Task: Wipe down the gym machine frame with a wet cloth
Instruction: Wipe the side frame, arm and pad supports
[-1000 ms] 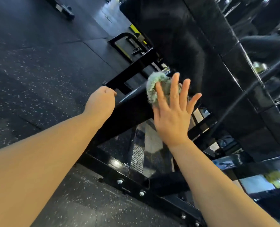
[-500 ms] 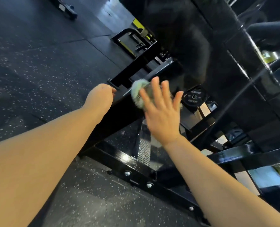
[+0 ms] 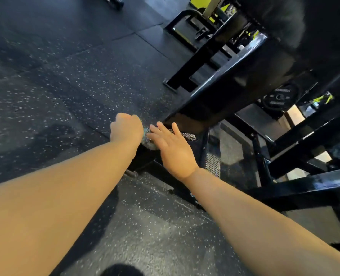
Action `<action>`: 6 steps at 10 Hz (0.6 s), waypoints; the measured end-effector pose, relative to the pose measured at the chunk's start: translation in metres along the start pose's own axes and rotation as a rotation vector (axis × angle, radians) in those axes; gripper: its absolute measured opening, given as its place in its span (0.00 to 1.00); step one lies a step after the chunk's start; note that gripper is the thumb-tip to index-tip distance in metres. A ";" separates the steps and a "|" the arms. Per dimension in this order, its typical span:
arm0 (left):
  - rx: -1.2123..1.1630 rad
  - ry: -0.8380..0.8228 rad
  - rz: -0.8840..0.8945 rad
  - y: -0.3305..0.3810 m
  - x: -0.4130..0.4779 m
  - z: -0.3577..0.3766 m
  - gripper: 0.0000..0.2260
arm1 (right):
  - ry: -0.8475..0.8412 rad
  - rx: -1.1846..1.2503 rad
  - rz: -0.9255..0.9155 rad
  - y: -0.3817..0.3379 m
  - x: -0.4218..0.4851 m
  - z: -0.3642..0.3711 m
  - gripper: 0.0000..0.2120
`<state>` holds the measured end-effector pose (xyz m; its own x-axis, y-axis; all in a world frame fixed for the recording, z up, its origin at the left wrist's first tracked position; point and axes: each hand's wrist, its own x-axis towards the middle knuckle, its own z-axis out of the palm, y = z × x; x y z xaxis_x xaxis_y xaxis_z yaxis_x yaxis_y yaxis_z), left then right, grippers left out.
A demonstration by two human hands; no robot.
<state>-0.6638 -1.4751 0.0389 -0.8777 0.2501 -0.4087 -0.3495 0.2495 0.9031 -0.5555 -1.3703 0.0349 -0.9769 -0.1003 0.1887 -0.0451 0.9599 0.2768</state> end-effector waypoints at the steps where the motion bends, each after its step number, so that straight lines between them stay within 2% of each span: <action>1: -0.226 0.055 0.016 0.007 -0.030 0.001 0.15 | 0.241 0.492 0.447 -0.029 0.005 -0.010 0.20; 2: -0.314 -0.228 0.137 0.017 -0.054 0.018 0.22 | 0.361 0.934 0.761 -0.052 0.020 -0.026 0.05; 3: -0.302 -0.245 0.255 0.015 -0.057 0.020 0.21 | 0.412 1.428 0.988 -0.054 0.029 -0.040 0.09; 4: -0.248 -0.283 0.484 0.022 -0.062 0.015 0.24 | 0.542 1.837 1.100 -0.044 0.022 -0.070 0.14; 5: -0.273 -0.238 0.805 0.038 -0.079 0.022 0.24 | 0.731 1.655 1.056 -0.035 0.011 -0.100 0.10; 6: -0.289 -0.132 1.232 0.074 -0.094 0.043 0.17 | 0.943 1.573 1.095 -0.019 0.006 -0.130 0.06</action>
<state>-0.5927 -1.4401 0.1387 -0.6374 0.2651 0.7235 0.5983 -0.4214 0.6815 -0.5334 -1.4228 0.1530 -0.3755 0.9191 0.1197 -0.2569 0.0209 -0.9662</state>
